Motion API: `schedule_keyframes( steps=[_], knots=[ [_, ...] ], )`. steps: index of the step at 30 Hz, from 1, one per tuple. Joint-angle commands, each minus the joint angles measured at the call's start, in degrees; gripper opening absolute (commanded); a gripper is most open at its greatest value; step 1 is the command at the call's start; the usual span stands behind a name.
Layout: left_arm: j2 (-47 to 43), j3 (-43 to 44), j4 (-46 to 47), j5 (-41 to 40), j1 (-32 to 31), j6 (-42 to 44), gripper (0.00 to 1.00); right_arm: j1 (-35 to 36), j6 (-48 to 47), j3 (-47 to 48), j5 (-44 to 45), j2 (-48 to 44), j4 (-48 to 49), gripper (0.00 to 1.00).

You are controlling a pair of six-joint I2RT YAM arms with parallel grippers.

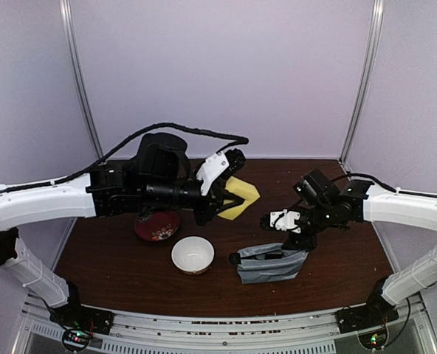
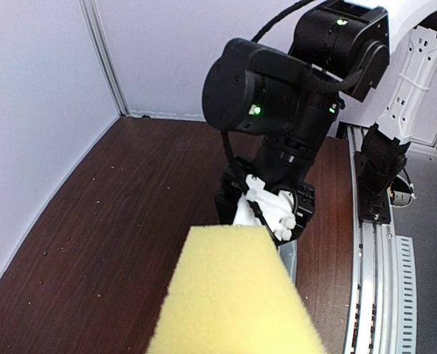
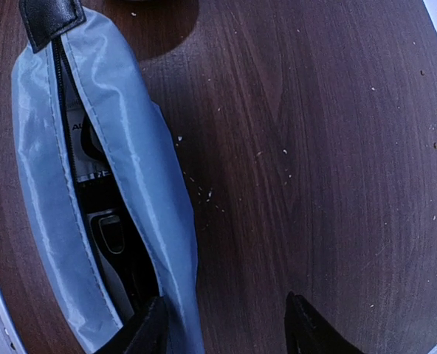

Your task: Sort the hair-cutting tools

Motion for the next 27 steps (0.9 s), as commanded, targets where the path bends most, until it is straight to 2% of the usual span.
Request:
schedule_keyframes(
  steps=[1, 7, 15, 19, 21, 27],
  knots=[
    [-1.0, -0.63, 4.19, -2.0, 0.16, -0.7, 0.0, 1.56, -1.32, -0.64, 4.06, 1.84, 3.66, 0.55],
    [-1.19, -1.13, 4.47, -2.9, 0.16, -0.48, 0.0, 4.39, -1.74, -1.37, 4.86, 3.4, 3.83, 0.59],
    [-1.34, -2.11, 5.08, -2.63, 0.16, -0.6, 0.0, 8.23, -1.03, -3.14, 12.23, 4.7, 8.15, 0.6],
    [-1.76, -2.83, 5.3, -2.67, 0.16, -0.78, 0.0, 10.04, -0.03, -5.08, 22.96, 3.56, 15.38, 0.54],
    [-1.93, -3.2, 5.47, -2.68, 0.2, -0.94, 0.0, 10.36, -0.15, -5.8, 25.18, 2.07, 17.71, 0.51],
    [-1.62, -3.51, 5.87, -2.62, 0.16, -1.06, 0.0, 10.61, 0.72, -5.97, 21.26, -2.59, 17.16, 0.42]
  ],
)
